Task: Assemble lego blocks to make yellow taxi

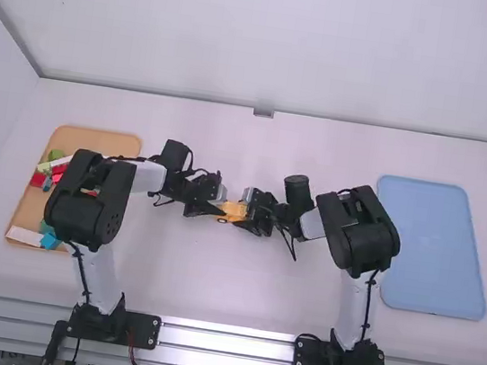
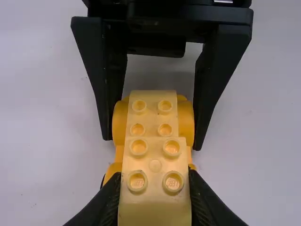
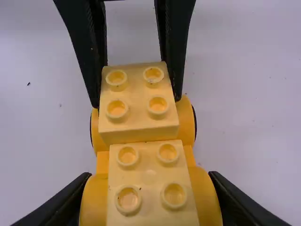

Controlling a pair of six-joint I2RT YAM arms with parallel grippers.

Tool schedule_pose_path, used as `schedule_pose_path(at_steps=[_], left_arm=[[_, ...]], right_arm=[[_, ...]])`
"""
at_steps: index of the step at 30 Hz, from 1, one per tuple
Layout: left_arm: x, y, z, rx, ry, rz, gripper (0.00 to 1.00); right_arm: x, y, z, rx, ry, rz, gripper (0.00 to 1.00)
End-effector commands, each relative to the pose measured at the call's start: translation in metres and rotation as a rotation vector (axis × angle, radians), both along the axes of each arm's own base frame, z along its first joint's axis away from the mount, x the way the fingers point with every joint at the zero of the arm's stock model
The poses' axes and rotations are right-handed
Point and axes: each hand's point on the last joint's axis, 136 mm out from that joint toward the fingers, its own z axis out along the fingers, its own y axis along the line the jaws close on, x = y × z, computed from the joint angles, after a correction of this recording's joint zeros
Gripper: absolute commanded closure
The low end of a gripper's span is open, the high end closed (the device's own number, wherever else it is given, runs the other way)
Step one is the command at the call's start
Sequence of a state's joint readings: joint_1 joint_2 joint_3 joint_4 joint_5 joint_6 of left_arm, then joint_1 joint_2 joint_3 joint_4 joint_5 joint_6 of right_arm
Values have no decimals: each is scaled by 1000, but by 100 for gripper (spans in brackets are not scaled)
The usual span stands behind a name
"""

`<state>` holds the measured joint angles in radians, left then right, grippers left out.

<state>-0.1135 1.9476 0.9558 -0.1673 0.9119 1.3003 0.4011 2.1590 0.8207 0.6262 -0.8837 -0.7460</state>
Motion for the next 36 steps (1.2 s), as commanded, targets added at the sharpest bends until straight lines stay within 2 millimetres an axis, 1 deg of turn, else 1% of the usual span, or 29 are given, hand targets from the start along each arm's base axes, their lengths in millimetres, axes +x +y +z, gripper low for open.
schedule_pose_path(at_steps=[1, 2, 4, 6, 9, 10, 11, 13, 15, 18, 20, 21, 22, 23, 24, 25, 26, 27, 30, 32, 35, 36], left_arm=[[-3, 1, -18, 65, 32, 3, 74], [-4, 1, -18, 64, 34, 3, 71], [-4, 1, -17, 58, 34, 1, 57], [-4, 1, -17, 58, 34, 2, 53], [-4, 1, -17, 58, 35, 3, 52], [-3, 2, -17, 58, 35, 6, 49], [-3, 2, -17, 53, 35, 6, 46], [-5, -1, -12, 21, 38, -4, 45], [-3, -4, -6, -10, 27, -10, 44], [3, 2, 8, -41, 9, 7, 43], [7, 5, 27, -90, 4, 13, 39], [7, 6, 32, -101, -2, 10, 38], [7, 8, 41, -124, -14, -2, 36], [7, 10, 45, -134, -21, -8, 36], [7, 11, 49, -146, -32, -14, 37], [10, 13, 52, -154, -43, -11, 57], [12, 15, 48, -134, -38, 1, 93], [12, 15, 46, -120, -33, 6, 98], [11, 14, 28, -40, 5, 25, 98], [6, 9, 18, -8, 24, 8, 98], [-6, 0, 10, 8, 25, -38, 98], [-7, -1, 9, 16, 23, -43, 98]], right_arm=[[-2, 0, -8, -21, 20, -6, 43], [-2, 0, -8, -21, 20, -6, 43], [-2, 0, -8, -22, 20, -6, 43], [-2, 0, -8, -21, 20, -6, 43], [-2, 0, -8, -22, 20, -6, 43], [-2, 0, -8, -21, 20, -6, 43], [-2, 0, -9, -22, 21, -7, 43], [-2, 0, -9, -22, 20, -6, 43], [-2, 0, -9, -22, 20, -7, 43], [-2, 0, -9, -22, 20, -6, 43], [-2, 0, -9, -22, 21, -7, 43], [-2, 0, -9, -22, 22, -7, 43], [-2, 0, -8, -21, 26, -10, 43], [-2, 0, -8, -21, 26, -10, 42], [-2, 0, -8, -21, 26, -10, 43], [-2, 0, -8, -21, 25, -10, 43], [-2, 0, -8, -21, 25, -10, 43], [-2, 0, -8, -21, 25, -10, 43], [-2, 0, -8, -21, 26, -10, 43], [-2, 0, -8, -21, 25, -10, 43], [-2, 0, -8, -21, 26, -10, 43], [-2, 0, -8, -21, 26, -10, 43]])
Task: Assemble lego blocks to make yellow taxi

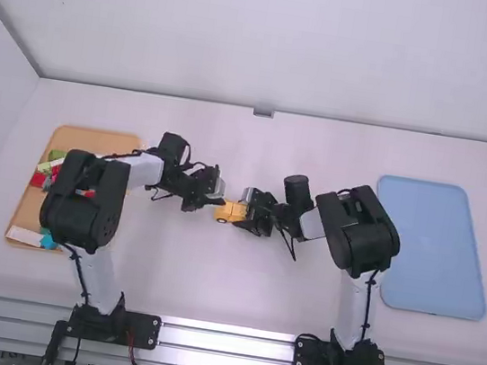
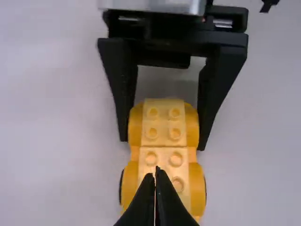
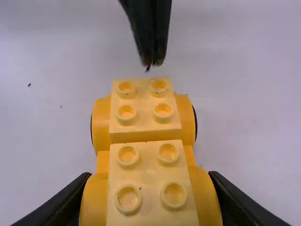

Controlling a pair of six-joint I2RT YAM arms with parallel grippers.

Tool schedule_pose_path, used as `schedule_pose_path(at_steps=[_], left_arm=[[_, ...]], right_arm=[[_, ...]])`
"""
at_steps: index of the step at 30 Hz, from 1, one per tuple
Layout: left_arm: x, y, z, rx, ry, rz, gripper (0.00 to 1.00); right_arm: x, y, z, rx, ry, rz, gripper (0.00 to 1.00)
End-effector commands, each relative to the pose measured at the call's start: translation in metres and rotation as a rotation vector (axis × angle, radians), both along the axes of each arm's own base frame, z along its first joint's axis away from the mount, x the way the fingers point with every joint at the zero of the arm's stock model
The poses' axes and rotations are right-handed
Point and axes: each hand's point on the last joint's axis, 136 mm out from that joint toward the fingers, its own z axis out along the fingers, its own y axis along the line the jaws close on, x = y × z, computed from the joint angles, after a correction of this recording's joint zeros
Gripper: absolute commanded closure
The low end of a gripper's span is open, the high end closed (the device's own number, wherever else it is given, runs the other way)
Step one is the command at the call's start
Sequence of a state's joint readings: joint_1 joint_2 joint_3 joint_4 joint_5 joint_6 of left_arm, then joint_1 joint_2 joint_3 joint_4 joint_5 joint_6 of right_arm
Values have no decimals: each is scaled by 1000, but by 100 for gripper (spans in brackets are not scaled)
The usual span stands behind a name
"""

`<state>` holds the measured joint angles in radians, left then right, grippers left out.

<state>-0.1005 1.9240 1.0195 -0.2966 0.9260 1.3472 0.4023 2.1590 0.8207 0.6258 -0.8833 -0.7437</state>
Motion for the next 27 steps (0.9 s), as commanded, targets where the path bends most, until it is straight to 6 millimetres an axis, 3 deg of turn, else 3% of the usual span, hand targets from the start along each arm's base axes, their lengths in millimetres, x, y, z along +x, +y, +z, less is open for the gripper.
schedule_pose_path(at_steps=[1, 5, 11, 14, 17, 23, 27], left_arm=[[-11, -5, -16, 50, 19, -18, 98], [-2, -1, -33, 135, 44, 85, 98], [-11, 4, -48, 191, 53, 95, 98], [-13, 12, -56, 240, 61, 115, 98], [-10, 34, -72, 373, 109, 231, 98], [-19, 28, -71, 353, 123, 184, 98], [-13, 17, -61, 284, 102, 165, 98]], right_arm=[[-2, -1, -8, -20, 24, -9, 43], [-2, -1, -8, -21, 24, -9, 43], [-2, -1, -8, -20, 23, -9, 43], [-2, -1, -8, -20, 23, -9, 43], [-1, -1, -8, -20, 22, -9, 43], [-1, 0, -8, -20, 21, -9, 42], [-1, 0, -7, -17, 15, -9, 42]])
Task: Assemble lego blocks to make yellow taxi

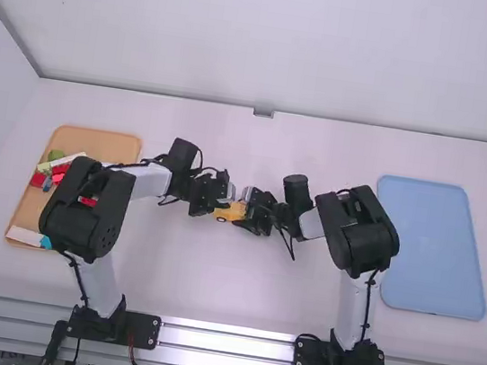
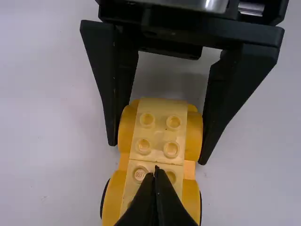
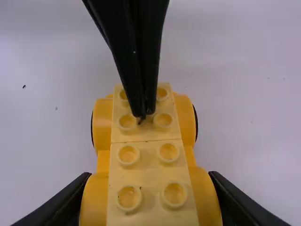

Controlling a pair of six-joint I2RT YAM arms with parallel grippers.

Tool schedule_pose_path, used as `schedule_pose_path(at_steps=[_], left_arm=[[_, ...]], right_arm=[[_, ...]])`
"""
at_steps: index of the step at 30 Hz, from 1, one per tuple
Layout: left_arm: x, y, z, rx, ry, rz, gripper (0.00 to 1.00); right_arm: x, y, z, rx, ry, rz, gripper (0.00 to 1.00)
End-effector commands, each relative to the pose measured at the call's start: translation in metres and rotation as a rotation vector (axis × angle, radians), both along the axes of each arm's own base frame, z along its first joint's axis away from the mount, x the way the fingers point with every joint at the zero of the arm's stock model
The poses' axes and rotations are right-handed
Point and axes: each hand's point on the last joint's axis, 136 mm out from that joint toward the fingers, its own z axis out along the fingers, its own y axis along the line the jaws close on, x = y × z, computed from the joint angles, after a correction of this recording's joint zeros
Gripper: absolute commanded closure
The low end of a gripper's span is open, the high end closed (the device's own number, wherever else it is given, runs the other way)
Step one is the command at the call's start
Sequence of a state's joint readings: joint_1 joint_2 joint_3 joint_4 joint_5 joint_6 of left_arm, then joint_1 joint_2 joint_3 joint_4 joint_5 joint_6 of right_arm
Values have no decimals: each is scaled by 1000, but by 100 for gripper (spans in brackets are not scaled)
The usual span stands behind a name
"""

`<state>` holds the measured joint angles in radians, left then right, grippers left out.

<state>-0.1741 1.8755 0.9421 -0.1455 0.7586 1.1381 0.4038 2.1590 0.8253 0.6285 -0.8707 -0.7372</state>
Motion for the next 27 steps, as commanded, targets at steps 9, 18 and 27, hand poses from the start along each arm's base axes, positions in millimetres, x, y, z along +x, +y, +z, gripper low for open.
schedule_pose_path(at_steps=[9, 18, 27], left_arm=[[23, 20, 90, -116, -76, 54, 84], [56, 104, 162, -114, -20, 659, 1], [43, 182, 172, -74, -18, 1152, 1]], right_arm=[[-3, 0, -7, -11, 18, 0, 42], [9, -14, 28, -37, 31, -58, 1], [30, -41, 123, -114, -45, -101, 1]])
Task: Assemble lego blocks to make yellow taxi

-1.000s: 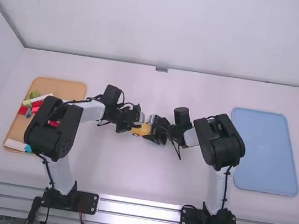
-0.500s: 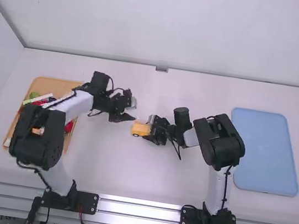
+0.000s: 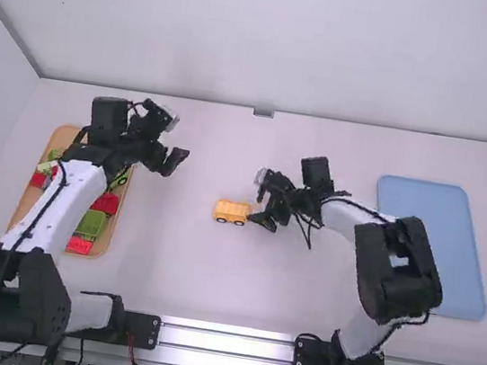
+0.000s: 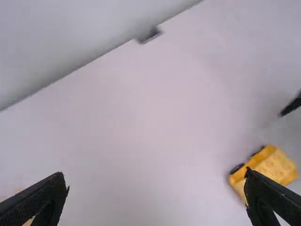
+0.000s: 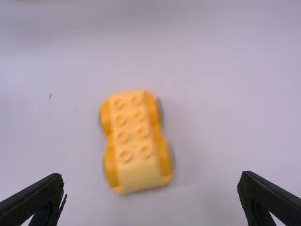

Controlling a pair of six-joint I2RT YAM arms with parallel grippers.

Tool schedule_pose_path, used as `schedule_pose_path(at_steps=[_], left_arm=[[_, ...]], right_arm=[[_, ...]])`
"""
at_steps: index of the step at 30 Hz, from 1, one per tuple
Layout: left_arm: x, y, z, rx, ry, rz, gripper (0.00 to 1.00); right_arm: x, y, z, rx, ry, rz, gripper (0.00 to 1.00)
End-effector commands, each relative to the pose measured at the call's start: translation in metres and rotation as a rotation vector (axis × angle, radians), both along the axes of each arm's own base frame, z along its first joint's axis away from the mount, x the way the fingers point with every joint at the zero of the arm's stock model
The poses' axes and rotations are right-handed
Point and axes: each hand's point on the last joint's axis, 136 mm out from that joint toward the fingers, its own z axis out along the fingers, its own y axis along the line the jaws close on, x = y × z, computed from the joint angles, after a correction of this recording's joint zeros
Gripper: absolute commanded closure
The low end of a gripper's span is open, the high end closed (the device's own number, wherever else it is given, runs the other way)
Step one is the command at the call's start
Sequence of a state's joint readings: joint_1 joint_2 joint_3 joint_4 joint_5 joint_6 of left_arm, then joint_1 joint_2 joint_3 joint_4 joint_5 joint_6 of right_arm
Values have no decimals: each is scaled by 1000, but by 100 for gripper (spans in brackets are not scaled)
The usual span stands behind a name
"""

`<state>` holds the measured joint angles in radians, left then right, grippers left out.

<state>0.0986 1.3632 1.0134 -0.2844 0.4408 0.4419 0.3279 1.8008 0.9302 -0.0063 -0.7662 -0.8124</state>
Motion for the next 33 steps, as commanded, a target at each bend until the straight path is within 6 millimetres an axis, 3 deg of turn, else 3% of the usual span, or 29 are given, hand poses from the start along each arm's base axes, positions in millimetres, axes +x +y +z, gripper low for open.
schedule_pose_path(at_steps=[1, 3, 7, 8, 10, 11, 12, 17, 23, 25, 29, 31, 32, 33], left_arm=[[-9, 44, 3, -3, 23, 272, 1], [-20, 70, 4, -18, 23, 408, 1], [-43, 121, 12, -105, -13, 701, 1], [-45, 126, 13, -115, -18, 728, 1], [-64, 158, 17, -172, -44, 929, 1], [-67, 161, 16, -175, -46, 954, 1], [-81, 181, 15, -188, -60, 1080, 1], [-116, 217, 13, -181, -70, 1310, 1], [-142, 234, 17, -200, -69, 1415, 1], [-160, 250, 22, -217, -55, 1498, 1], [-174, 274, 30, -259, -18, 1545, 1], [-181, 286, 30, -282, 11, 1565, 1], [-189, 301, 23, -344, 67, 1605, 1], [-189, 302, 22, -351, 72, 1608, 1]], right_arm=[[22, 2, 50, 44, -114, 14, 1], [26, 8, 79, 102, -112, 47, 1], [28, 25, 117, 135, -115, 94, 1], [28, 27, 119, 136, -118, 98, 2], [27, 44, 139, 161, -115, 102, 1], [27, 47, 141, 164, -116, 102, 1], [26, 60, 152, 179, -122, 100, 1], [22, 97, 177, 214, -123, 70, 1], [14, 126, 191, 221, -144, 47, 1], [9, 137, 196, 215, -161, 44, 1], [-1, 145, 196, 197, -161, 62, 1], [-5, 148, 195, 191, -174, 86, 1], [-7, 147, 193, 182, -179, 94, 2], [-7, 147, 193, 182, -179, 94, 1]])
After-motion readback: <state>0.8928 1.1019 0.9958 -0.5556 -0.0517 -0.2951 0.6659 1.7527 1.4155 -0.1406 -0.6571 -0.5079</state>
